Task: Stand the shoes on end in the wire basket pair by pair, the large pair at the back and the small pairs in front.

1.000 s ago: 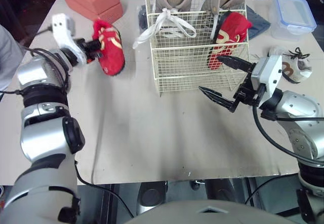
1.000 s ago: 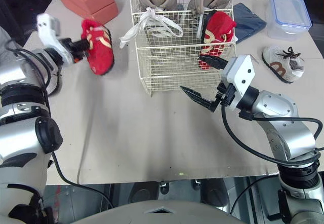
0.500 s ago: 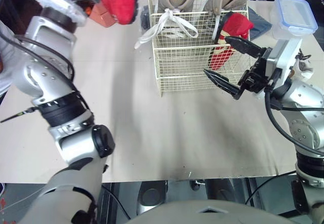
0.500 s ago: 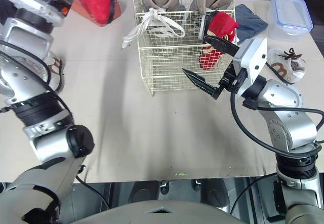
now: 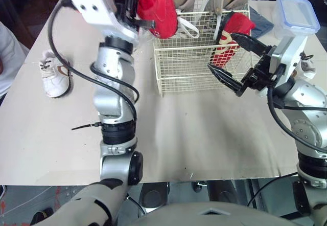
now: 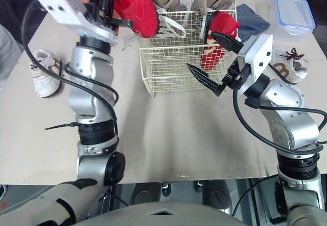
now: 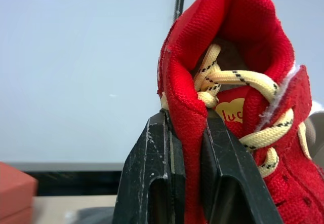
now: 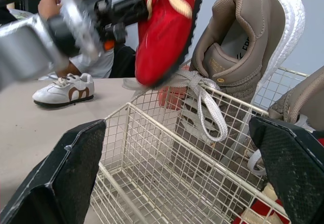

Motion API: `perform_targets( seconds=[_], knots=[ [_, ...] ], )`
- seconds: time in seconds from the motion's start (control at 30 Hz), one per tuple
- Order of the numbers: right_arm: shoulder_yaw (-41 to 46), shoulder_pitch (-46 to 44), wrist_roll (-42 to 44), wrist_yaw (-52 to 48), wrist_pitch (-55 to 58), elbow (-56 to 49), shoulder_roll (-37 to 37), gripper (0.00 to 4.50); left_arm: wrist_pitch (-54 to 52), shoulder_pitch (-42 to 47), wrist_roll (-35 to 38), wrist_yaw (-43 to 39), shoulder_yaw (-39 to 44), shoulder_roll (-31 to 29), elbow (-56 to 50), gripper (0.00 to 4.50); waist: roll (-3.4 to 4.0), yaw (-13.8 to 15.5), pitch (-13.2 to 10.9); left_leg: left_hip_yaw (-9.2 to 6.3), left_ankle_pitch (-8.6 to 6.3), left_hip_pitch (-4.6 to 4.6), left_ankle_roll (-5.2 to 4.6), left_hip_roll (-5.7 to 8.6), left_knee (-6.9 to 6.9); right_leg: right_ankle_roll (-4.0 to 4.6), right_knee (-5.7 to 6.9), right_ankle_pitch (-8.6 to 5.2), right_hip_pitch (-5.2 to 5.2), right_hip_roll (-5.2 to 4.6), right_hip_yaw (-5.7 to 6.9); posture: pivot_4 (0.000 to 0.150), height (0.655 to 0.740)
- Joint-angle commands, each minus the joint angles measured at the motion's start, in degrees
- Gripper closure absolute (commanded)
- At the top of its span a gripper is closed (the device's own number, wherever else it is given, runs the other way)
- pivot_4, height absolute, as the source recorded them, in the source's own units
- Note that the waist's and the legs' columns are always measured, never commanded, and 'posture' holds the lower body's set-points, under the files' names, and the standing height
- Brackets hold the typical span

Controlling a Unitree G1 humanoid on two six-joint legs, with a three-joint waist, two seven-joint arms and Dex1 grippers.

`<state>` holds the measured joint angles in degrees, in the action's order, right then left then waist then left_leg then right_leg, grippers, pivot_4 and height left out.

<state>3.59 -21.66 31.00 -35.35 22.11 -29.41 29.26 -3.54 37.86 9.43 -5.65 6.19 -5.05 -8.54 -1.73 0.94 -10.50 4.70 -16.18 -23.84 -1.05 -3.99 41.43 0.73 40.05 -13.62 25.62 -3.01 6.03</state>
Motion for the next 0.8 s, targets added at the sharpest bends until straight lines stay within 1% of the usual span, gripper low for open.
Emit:
perform_targets(
  seconds=[0.03, 0.13, 0.23, 0.5, 0.7, 0.8],
  knots=[
    [2.5, -0.2, 1.1, 1.1, -0.3, -2.4, 0.1, 0.0, 5.7, -1.2, -4.5, 2.0, -2.7, 1.3, 0.8, 4.39, 0.0, 0.0, 0.0, -0.02, 0.0, -0.01, 0.0, 0.0, 0.0, 0.0, 0.0, 0.0, 0.0, 0.0, 0.02, 0.15, 0.686],
    [2.5, 0.1, 1.4, 1.7, -0.1, -2.8, 0.1, 0.0, 9.6, -2.4, -7.8, 3.1, -4.4, 1.7, 3.4, 4.39, 0.01, 0.0, 0.0, -0.04, 0.0, -0.01, -0.01, 0.0, 0.0, 0.0, -0.01, 0.0, 0.0, 0.0, 0.03, 0.15, 0.686],
    [2.5, 0.5, 1.6, 2.0, 0.1, -3.2, 0.1, 0.0, 13.0, -2.1, -9.6, 3.5, -5.2, 2.1, 6.2, 4.39, 0.01, 0.1, 0.0, -0.06, -0.01, -0.01, -0.01, -0.01, 0.0, -0.01, -0.01, 0.0, -0.01, -0.01, 0.05, 0.15, 0.686],
    [2.9, 1.0, 2.0, 2.7, 0.0, -3.7, 0.3, 0.0, 21.1, 3.3, -14.6, 8.8, -4.8, 2.3, 15.7, 4.39, 0.0, 0.4, 0.0, -0.12, -0.01, -0.02, -0.04, 0.05, 0.0, -0.01, -0.04, -0.01, -0.07, -0.01, 0.19, 0.15, 0.686],
    [3.2, 1.7, 1.9, 3.1, 0.1, -4.2, 0.3, 0.0, 23.7, 3.6, -14.7, 8.9, -5.5, 2.7, 19.1, 4.39, 0.0, 0.1, 0.0, -0.14, -0.01, -0.03, -0.03, 0.01, -0.03, -0.01, -0.05, -0.01, -0.06, -0.02, 0.22, 0.15, 0.686],
    [3.4, 2.1, 2.1, 3.5, 0.2, -4.4, 0.2, 0.0, 22.1, 1.9, -13.5, 6.6, -6.3, 2.5, 18.9, 4.39, 0.0, 0.1, 0.0, -0.14, -0.01, -0.03, -0.03, 0.01, -0.03, -0.01, -0.06, -0.01, -0.06, -0.03, 0.24, 0.15, 0.686]
  ],
)
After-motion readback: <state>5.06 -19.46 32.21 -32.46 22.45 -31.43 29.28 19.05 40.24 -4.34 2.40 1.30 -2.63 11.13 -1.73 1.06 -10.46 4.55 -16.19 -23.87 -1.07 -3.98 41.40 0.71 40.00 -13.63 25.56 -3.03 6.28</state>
